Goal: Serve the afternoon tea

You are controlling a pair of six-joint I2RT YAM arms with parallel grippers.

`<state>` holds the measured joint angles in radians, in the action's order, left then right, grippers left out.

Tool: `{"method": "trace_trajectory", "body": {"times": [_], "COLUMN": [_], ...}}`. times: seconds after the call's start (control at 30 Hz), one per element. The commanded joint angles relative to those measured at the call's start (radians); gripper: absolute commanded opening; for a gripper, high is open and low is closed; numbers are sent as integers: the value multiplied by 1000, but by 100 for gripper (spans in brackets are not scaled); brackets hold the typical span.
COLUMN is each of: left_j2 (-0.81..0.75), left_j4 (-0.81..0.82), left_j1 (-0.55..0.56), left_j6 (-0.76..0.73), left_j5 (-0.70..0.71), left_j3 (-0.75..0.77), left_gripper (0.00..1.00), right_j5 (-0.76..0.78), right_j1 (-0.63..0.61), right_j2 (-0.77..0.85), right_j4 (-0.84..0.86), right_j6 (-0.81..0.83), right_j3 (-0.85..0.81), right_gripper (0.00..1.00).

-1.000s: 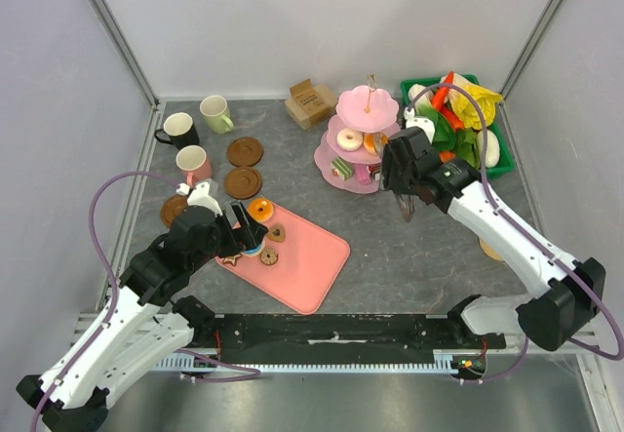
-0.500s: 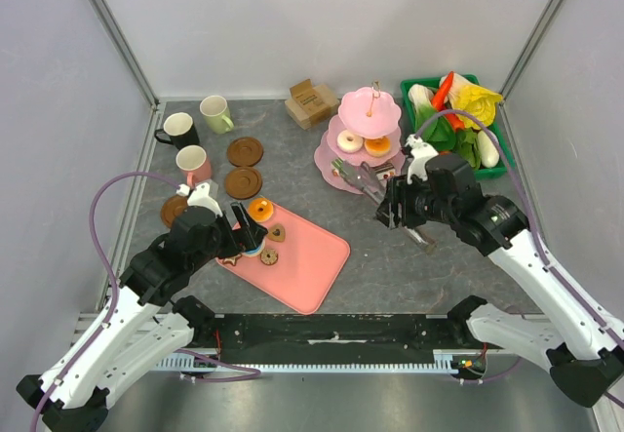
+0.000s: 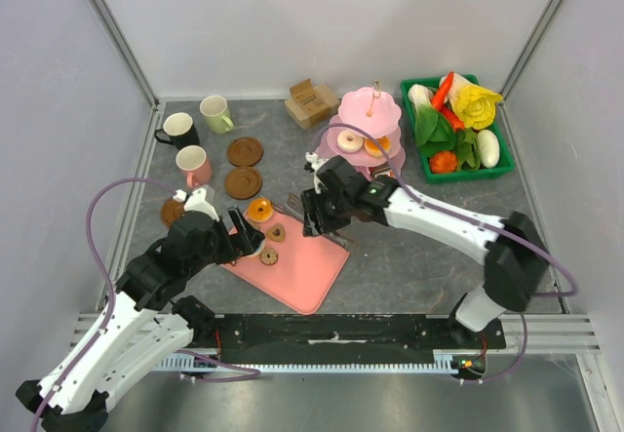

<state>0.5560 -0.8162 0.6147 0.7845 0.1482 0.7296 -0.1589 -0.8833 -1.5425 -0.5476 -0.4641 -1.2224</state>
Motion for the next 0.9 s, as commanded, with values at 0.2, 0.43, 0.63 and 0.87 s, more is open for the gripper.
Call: {"method": "trace_trajectory", "body": {"times": [0.2, 0.43, 0.63, 0.87], "left_j2": [-30, -27, -30, -24], "left_j4": [-21, -18, -20, -15], "left_j1": [0, 2, 0, 2], "left_j6": [25, 21, 22, 21], "left_j5": [10, 13, 19, 16], "left_j3": [-4, -4, -6, -4], "left_gripper": [95, 95, 95, 95], "right_j5": [44, 62, 62, 64], "right_j1": [-25, -32, -46, -63], "right_j2": [-269, -352, -383, -380], "right_j4": [66, 34, 17, 6], "right_j6": [-62, -70, -56, -42], "right_j3": [-227, -275, -299, -308], "right_gripper": [59, 59, 57, 48]}}
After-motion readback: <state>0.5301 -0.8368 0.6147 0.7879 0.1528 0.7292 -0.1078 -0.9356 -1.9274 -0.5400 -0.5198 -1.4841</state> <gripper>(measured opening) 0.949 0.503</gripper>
